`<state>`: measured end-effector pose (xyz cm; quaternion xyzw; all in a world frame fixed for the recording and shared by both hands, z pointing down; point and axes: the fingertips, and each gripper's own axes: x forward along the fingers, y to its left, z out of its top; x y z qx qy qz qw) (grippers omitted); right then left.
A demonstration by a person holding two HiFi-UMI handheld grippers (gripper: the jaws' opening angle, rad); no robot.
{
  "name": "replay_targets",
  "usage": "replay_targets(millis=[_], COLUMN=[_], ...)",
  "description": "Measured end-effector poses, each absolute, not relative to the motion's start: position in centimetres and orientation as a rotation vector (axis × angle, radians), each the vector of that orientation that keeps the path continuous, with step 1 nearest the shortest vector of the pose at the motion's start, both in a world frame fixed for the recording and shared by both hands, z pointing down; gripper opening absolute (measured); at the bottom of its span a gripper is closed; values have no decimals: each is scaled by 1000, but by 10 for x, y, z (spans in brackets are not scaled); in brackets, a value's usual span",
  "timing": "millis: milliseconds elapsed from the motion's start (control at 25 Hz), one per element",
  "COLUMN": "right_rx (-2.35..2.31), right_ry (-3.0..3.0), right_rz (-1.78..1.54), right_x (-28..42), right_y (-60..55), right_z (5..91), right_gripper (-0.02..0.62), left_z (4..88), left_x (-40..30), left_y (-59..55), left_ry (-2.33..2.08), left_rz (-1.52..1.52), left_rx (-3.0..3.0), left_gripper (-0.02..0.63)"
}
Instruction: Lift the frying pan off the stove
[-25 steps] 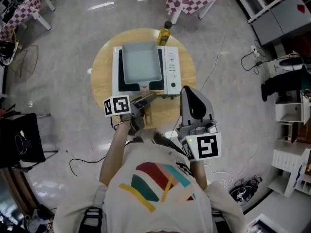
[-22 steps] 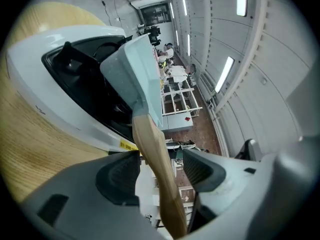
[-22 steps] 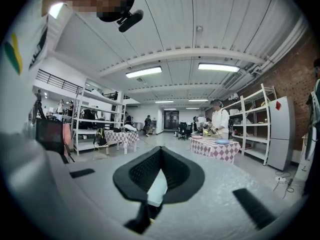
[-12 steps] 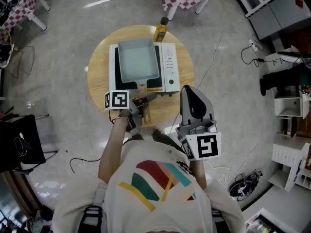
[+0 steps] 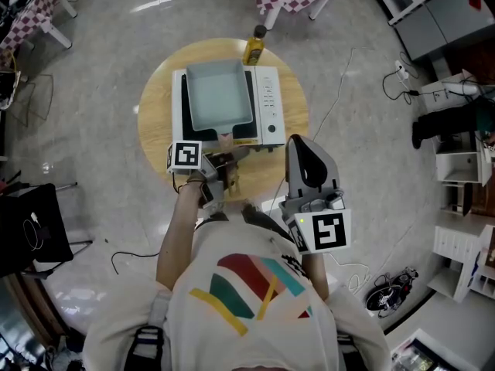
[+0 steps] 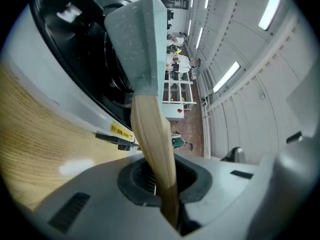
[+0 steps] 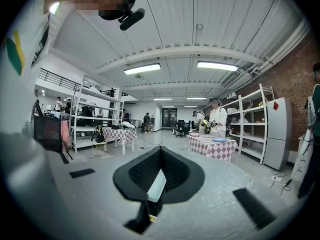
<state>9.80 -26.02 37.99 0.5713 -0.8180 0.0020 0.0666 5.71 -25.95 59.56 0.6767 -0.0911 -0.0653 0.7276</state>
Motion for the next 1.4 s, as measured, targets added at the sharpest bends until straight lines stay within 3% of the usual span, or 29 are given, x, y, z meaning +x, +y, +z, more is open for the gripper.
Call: replay_targets(millis=[680,1400], right_rx=[1702,1642], right_ry=[-2468,-2498], right_rz=[5,-18], right_x=[98,94], right_y=[-254,-248], right_z=[385,386], right_gripper=[-2,-2], left_z=[587,592], left_x=[58,65], left_y=[-262,-251], left_ry=[-93,-117], left_rz=[-246,-34], left_rx=[1404,1496], left_gripper=[5,5])
